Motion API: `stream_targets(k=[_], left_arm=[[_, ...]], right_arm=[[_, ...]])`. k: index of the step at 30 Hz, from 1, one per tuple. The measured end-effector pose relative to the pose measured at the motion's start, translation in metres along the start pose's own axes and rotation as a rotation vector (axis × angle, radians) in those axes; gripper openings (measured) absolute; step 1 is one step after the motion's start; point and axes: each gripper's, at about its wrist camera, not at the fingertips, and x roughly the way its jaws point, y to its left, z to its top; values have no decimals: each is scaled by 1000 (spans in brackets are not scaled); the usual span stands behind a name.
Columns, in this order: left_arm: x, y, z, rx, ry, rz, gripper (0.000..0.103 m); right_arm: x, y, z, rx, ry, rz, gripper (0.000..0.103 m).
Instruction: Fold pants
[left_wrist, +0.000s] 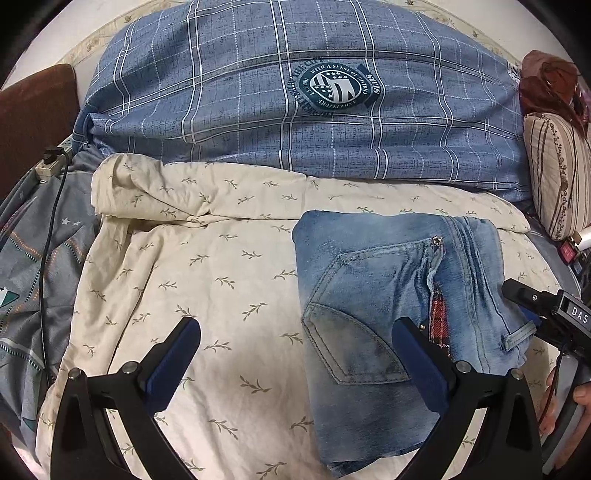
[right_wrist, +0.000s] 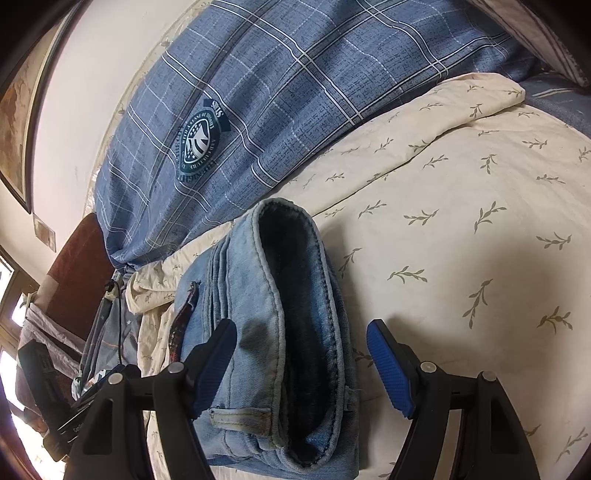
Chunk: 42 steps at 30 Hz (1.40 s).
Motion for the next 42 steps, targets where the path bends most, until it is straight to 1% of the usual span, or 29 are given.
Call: stream_targets(k=[42], left_arm=[[25, -3, 6, 29, 35, -23, 103]], right_arm=[[11, 3, 1, -8, 22, -17, 76]])
